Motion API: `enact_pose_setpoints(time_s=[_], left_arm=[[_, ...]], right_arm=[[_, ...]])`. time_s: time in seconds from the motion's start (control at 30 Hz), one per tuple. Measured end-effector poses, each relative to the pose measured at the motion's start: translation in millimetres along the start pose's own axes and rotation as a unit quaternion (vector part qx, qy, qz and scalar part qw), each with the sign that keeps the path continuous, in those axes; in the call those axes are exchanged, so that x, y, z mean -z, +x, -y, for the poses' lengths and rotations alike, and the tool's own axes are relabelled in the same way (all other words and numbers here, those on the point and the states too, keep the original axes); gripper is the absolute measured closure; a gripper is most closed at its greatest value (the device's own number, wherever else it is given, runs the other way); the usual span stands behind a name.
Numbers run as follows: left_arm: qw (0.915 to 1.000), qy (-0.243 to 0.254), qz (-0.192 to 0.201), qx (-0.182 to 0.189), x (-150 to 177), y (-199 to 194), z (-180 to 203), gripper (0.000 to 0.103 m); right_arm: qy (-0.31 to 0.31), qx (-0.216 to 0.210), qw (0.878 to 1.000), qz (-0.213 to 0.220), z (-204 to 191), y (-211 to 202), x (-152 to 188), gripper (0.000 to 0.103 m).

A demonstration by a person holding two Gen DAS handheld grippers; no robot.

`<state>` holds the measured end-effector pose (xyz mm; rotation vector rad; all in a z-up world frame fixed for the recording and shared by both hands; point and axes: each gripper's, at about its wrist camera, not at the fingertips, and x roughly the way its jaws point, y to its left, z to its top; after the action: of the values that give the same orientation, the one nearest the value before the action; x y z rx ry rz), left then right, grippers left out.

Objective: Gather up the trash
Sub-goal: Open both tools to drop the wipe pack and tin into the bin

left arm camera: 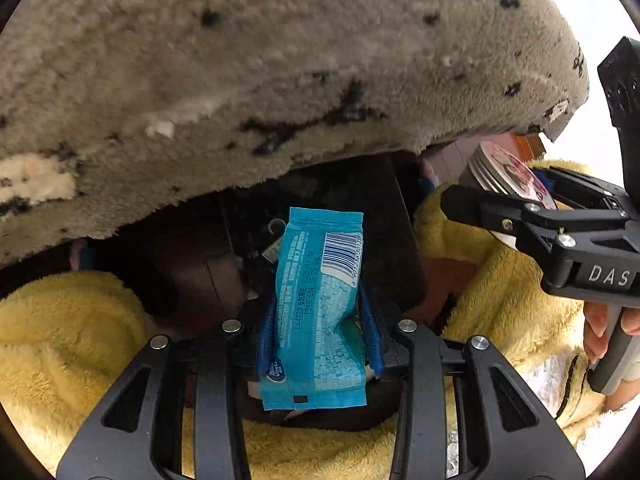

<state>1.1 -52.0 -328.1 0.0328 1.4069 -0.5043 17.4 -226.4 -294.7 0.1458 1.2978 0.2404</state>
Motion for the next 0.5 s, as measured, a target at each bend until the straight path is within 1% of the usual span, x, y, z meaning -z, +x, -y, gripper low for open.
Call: enact_pose_setpoints(time_s=[0.1,0.23,0.3,0.37,0.4,0.43,0.5], left_arm=[[0.9999,0.002,-0.01,0.007,-3.3,5.4,-0.3,0.068],[0.9999,0.005,-0.012,0.009,-5.8,10.2,-0.3,0.065],[0.9999,0.003,-0.013,0.004,-5.9,9.4,-0.2,0.056],[0.9999,0.001,-0.013,0.003,-7.0,9.5,-0.4,0.053],[0.9999,-0.001,-0.014,0.002,-7.1,9.2,-2.1,0.051],[0.9999,-0.003,-0.014,-0.001,-7.0,9.0,-2.8,0.047],[0.9999,-0.003,-0.011,-0.002,-5.8,6.6,-4.4,0.045]], right_arm=[[-0.005,0.006,1.0,-0.007,-3.6,6.5,-1.6,0.032],[-0.009,-0.001,1.0,-0.015,-8.1,12.8,-4.6,0.031],[-0.009,-0.001,1.0,-0.017,-9.3,16.0,-5.7,0.031],[-0.009,-0.002,1.0,-0.019,-8.7,19.5,-7.0,0.031],[-0.006,-0.004,1.0,-0.017,-7.8,19.2,-9.2,0.028],[-0.005,-0.002,1.0,-0.015,-7.1,19.0,-9.8,0.022],[0.001,0.0,1.0,-0.008,-2.6,15.0,-9.8,0.02]])
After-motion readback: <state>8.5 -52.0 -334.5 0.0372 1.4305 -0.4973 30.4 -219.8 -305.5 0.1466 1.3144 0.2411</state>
